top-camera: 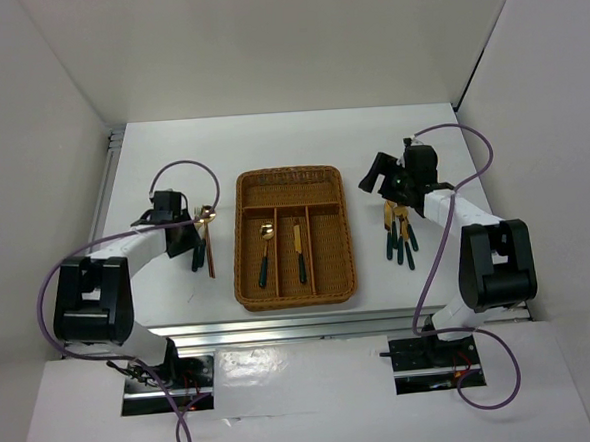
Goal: Sort the eating utensils into containers
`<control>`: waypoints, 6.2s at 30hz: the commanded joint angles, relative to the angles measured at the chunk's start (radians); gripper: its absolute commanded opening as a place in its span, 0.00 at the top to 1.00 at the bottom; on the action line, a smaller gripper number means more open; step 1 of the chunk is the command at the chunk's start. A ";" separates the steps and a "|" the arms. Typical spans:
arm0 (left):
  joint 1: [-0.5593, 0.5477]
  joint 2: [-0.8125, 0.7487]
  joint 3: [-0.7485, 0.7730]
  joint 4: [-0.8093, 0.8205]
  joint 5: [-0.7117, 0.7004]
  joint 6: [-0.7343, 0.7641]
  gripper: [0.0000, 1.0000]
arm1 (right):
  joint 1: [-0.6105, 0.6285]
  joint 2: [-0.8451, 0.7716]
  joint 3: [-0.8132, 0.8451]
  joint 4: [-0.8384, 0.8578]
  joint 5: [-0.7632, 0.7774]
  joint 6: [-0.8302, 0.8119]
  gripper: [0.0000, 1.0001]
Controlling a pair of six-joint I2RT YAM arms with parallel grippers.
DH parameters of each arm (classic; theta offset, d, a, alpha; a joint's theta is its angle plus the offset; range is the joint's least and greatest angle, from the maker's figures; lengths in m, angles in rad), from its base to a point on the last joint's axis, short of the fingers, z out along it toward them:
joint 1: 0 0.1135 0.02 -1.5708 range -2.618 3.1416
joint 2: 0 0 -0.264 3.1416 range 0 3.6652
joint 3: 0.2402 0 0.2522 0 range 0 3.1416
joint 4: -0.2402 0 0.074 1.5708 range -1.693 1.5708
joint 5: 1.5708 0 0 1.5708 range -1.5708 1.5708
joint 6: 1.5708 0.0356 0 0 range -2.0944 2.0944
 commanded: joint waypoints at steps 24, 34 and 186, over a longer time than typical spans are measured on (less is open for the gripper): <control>-0.078 0.125 0.109 -0.076 -0.136 -0.008 0.73 | -0.004 0.013 0.043 0.046 0.010 0.000 0.08; -0.087 -0.005 0.141 -0.088 -0.105 -0.038 0.78 | -0.004 0.013 0.043 0.046 0.010 0.000 0.08; -0.038 0.044 -0.020 0.018 0.064 -0.018 0.49 | -0.059 -0.103 -0.026 0.010 0.133 0.019 0.00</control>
